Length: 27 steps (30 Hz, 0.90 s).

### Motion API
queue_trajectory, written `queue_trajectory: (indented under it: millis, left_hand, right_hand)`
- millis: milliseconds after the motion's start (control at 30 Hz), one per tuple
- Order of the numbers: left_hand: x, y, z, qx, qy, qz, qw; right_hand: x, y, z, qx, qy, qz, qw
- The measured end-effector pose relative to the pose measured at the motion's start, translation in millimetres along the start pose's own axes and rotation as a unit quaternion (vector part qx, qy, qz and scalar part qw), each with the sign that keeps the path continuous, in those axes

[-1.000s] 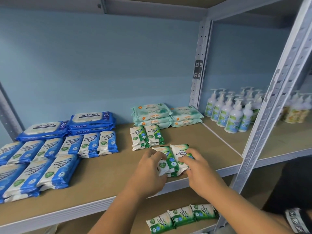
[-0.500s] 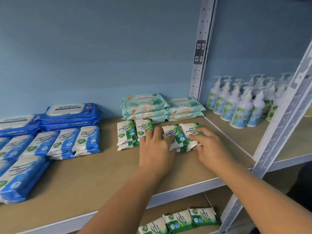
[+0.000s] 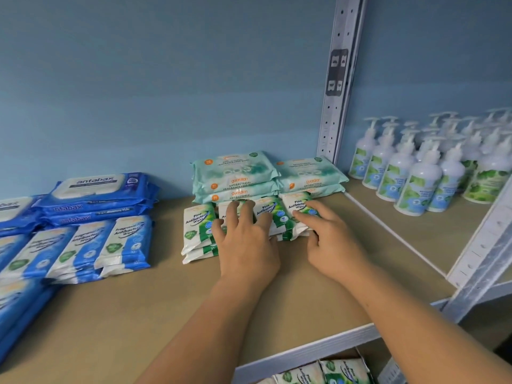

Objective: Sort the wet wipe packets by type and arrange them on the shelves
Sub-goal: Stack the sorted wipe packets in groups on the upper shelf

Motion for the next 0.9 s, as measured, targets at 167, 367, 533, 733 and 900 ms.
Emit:
queue_trajectory:
  millis: [167,367,533,733,900]
  left_hand:
    - [-2.0,-5.9,-2.1,0.016,0.014,-0.020,1.000]
    - [-6.8,-0.5,-2.5,0.007,-0.006,-0.025,1.000]
    - [-3.2,3.3,-2.9,-0.007,0.018,-0.013,1.000]
    - [2.6,5.3,-2.6,-0.014,0.031,-0.004,0.999]
    - [6.5,5.0,-3.7,-0.014,0.044,0.000,0.999]
  right_hand:
    - [-15.6,-1.6,-0.8,0.043,-0.046,-0.035,0.997]
    - [-14.6,-7.5,3.9,-0.005,-0.123,-0.021,0.992]
    - [-7.4,-14.6,8.0,-0.015,-0.119,-0.039,0.992]
    - [-7.8,-11.0,6.1,0.014,-0.098,-0.059,0.993]
    - [-6.9,-12.9,9.2,0.004,-0.095,-0.080,0.992]
Point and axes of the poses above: each hand's wrist, its own z-axis towards the middle knuckle, its own x-axis out of the palm, y = z × x, the point moved 9 cm from there along z, towards the middle knuckle, and after that the axes turned 8 degrees about -z, right-handed, at the moved point
